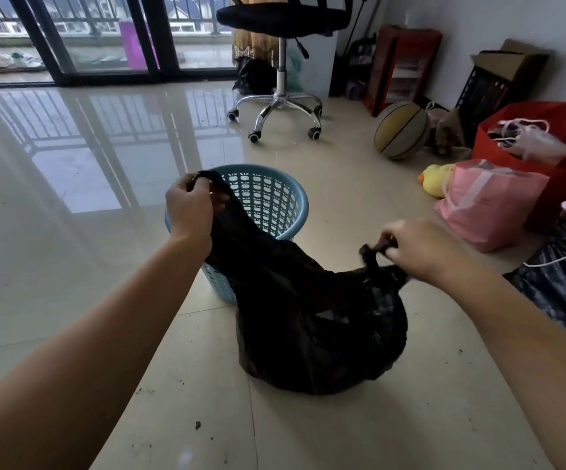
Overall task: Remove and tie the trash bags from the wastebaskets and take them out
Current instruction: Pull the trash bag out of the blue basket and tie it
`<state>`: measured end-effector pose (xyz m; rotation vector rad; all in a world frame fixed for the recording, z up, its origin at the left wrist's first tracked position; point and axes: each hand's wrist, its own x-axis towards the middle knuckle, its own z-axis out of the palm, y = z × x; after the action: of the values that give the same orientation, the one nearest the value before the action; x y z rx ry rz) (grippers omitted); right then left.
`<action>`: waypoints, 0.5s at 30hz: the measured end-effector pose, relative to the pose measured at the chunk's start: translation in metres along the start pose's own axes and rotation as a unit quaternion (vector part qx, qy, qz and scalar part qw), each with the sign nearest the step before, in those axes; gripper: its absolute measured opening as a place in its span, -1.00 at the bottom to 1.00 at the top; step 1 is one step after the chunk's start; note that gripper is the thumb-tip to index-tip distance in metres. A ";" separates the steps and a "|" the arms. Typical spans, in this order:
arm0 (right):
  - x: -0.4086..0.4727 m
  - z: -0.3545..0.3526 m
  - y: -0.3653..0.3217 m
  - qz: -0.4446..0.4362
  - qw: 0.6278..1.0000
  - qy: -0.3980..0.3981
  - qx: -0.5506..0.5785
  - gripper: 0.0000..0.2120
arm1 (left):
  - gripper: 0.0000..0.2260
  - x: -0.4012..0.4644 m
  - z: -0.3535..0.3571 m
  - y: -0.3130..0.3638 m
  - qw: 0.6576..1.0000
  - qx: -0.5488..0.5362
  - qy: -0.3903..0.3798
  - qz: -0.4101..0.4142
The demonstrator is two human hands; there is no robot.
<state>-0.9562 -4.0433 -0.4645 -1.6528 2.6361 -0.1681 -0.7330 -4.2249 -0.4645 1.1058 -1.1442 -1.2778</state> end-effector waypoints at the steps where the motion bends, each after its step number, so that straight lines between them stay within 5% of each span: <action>1: -0.001 -0.010 -0.003 -0.010 0.996 0.052 0.067 -0.87 | -0.82 -0.001 0.003 0.005 1.000 -0.011 -0.015 0.012; 3: -0.003 -0.031 -0.009 -0.005 0.968 0.092 0.235 -0.91 | -0.80 -0.007 0.008 0.016 0.998 -0.003 -0.043 0.055; 5: -0.008 -0.053 -0.014 0.015 0.899 0.033 0.436 -0.86 | -0.81 -0.016 0.014 0.028 0.993 0.020 -0.067 0.100; 8: -0.016 -0.071 -0.022 0.017 0.707 -0.086 0.702 -0.81 | -0.84 -0.034 0.024 0.046 0.982 0.039 -0.152 0.109; 10: -0.018 -0.067 -0.029 0.019 0.631 -0.107 0.769 -0.81 | -0.87 -0.049 0.031 0.056 0.942 0.160 -0.259 0.144; 12: -0.018 -0.057 -0.036 0.001 0.658 -0.117 0.744 -0.79 | -0.88 -0.065 0.036 0.061 0.868 0.300 -0.332 0.214; 15: -0.026 -0.045 -0.045 -0.085 0.793 -0.205 0.567 -0.61 | -0.86 -0.084 0.043 0.064 0.818 0.343 -0.336 0.316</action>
<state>-0.9080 -4.0356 -0.4163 -1.2117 1.4461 -1.0109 -0.7659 -4.1398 -0.3966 0.6098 -2.4046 -0.7056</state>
